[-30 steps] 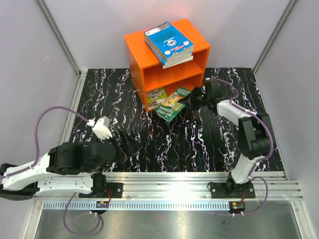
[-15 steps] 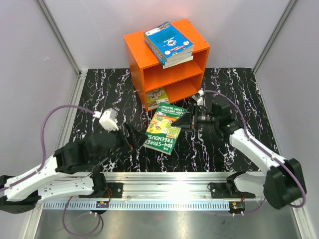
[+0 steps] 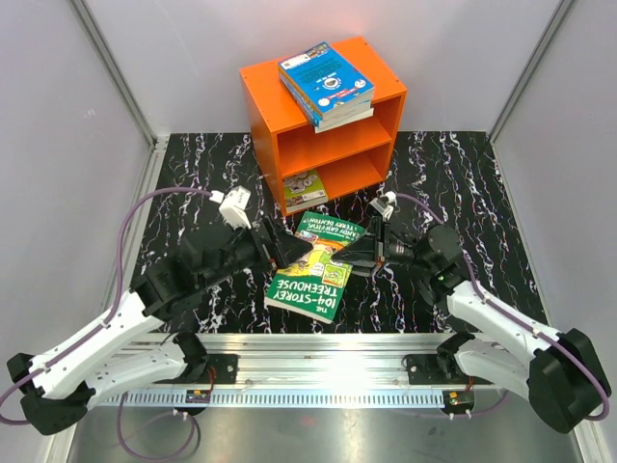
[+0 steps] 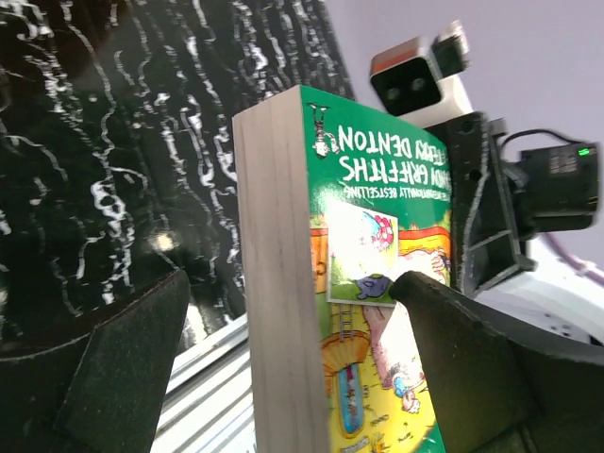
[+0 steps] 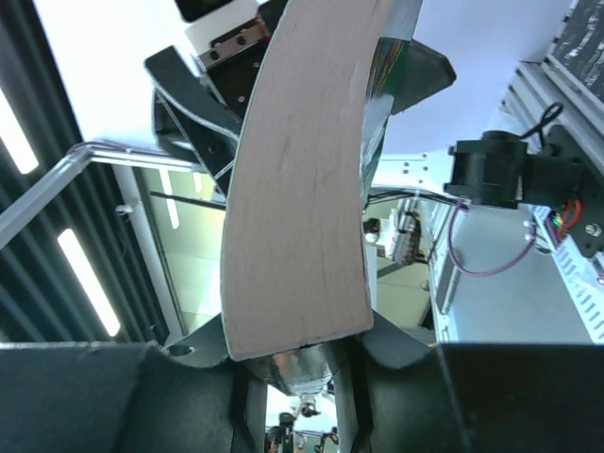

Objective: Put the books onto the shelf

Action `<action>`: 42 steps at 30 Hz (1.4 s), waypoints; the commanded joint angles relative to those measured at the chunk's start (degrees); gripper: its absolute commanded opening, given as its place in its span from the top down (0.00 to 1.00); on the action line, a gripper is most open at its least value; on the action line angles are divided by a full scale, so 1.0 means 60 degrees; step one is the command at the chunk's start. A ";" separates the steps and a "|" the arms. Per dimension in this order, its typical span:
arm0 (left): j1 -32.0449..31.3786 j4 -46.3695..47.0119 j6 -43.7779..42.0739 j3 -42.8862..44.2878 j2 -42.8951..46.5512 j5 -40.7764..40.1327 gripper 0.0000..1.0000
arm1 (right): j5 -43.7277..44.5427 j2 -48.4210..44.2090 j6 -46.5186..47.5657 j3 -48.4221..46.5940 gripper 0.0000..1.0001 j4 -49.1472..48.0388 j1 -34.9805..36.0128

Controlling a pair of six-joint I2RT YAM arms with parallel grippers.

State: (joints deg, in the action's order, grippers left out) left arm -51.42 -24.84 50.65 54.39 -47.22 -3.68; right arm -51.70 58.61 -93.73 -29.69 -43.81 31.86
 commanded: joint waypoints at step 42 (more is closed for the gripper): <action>0.0733 -0.0823 0.1739 0.1845 -0.0359 -0.3062 1.00 | 0.1993 0.1572 -0.1369 -0.0033 0.00 -0.3200 0.0931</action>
State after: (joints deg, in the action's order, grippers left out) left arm -47.53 -29.41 61.17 59.90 -46.50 -11.05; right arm -42.52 72.44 -103.28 -31.00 -63.44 35.88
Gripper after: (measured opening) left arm 0.246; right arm 0.994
